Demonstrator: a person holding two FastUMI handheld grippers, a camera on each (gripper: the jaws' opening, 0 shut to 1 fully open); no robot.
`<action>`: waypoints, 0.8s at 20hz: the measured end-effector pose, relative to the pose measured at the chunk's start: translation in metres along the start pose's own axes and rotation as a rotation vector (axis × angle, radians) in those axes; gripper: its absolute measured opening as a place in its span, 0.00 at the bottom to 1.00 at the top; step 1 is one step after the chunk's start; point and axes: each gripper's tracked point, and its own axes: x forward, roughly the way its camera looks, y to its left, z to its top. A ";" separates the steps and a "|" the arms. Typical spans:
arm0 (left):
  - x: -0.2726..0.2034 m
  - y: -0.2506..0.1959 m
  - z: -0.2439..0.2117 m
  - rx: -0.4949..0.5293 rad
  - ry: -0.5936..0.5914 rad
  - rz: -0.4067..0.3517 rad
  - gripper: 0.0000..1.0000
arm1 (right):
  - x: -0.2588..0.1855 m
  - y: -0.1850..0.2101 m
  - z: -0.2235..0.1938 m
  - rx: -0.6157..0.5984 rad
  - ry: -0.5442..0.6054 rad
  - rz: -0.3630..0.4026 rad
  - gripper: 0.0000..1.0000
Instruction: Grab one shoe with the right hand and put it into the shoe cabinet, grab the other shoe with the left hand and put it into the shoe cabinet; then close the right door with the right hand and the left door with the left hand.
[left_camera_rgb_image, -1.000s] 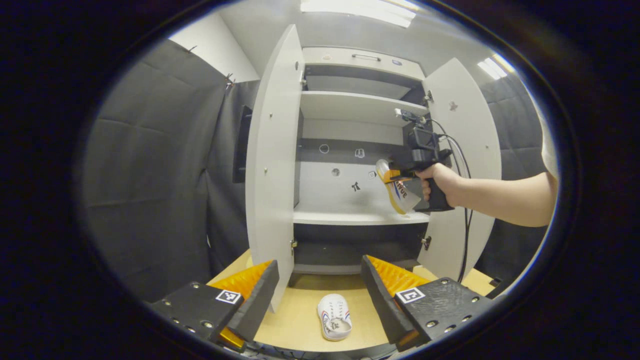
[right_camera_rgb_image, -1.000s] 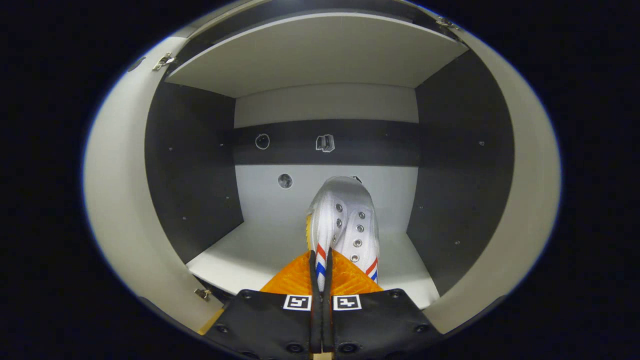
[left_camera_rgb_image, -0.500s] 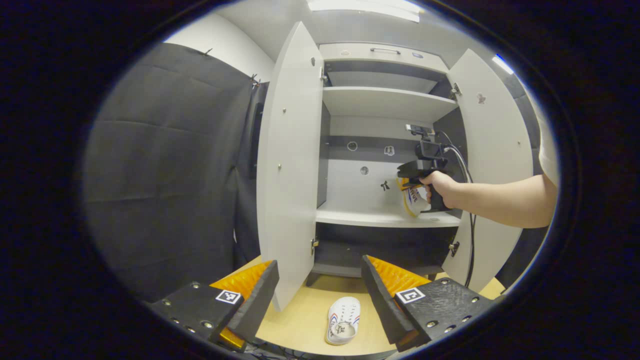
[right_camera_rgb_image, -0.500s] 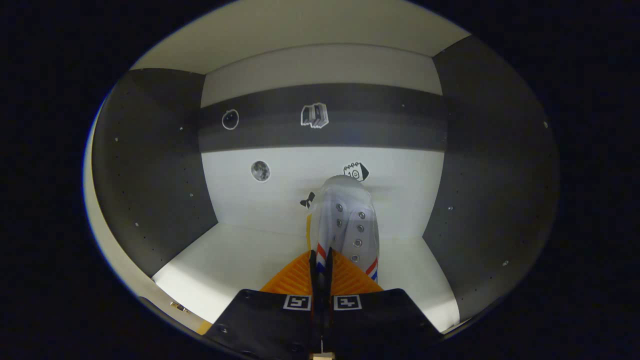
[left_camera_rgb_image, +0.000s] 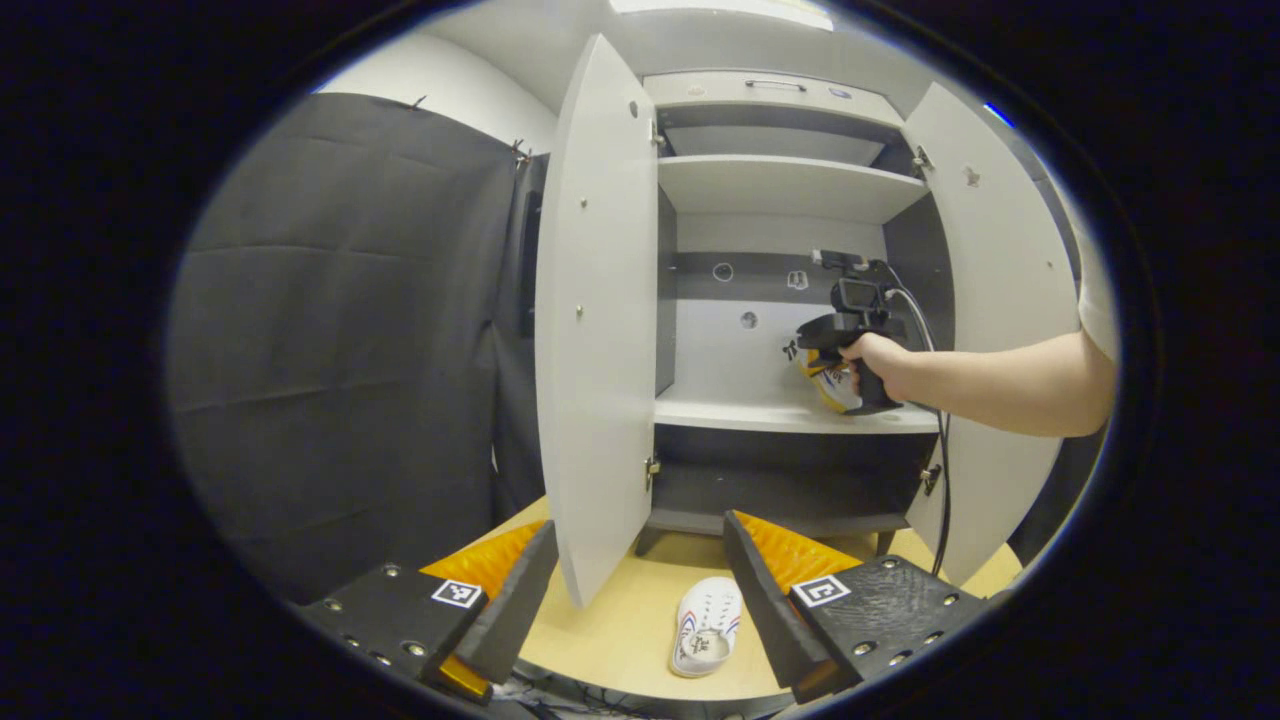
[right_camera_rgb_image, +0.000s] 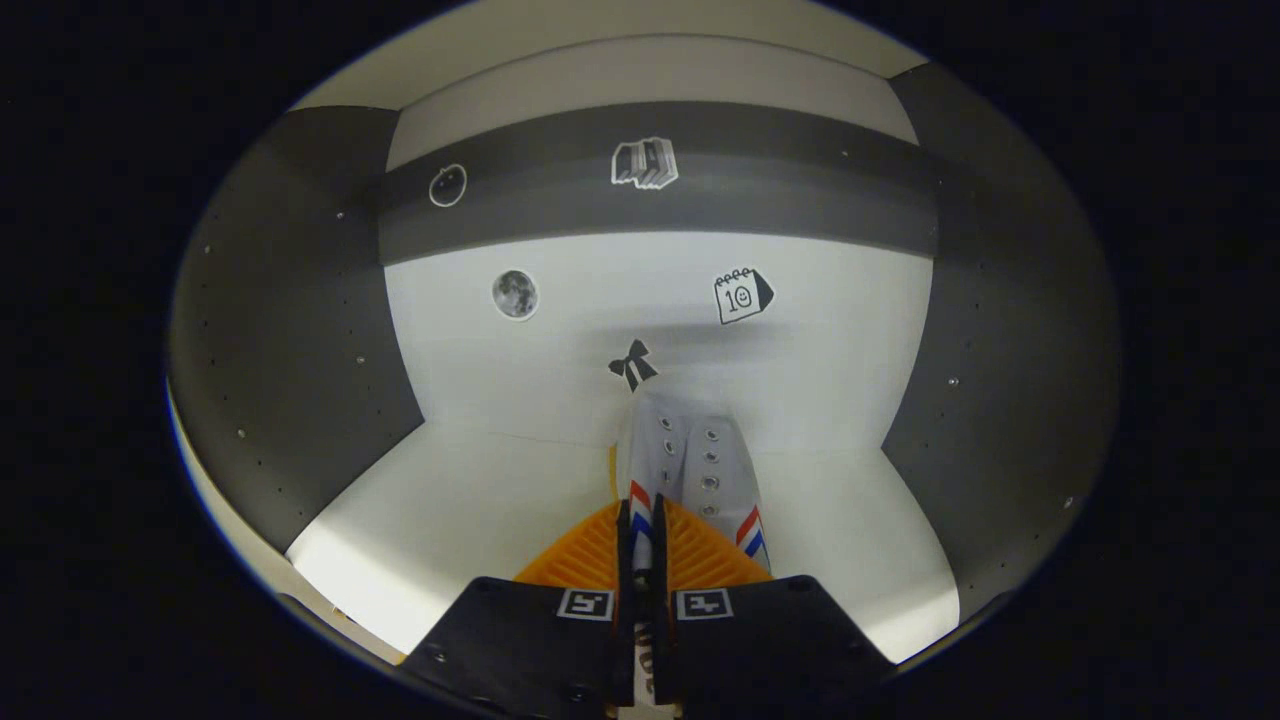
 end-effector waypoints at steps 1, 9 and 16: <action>-0.001 0.001 -0.001 0.002 0.004 -0.002 0.94 | 0.000 0.000 -0.002 0.006 0.011 -0.004 0.09; -0.006 0.005 -0.008 0.000 0.015 -0.069 0.96 | -0.061 0.010 0.021 -0.093 -0.126 -0.003 1.00; 0.009 -0.032 -0.071 0.082 0.145 -0.288 0.95 | -0.196 0.013 -0.009 -0.102 -0.288 0.026 0.98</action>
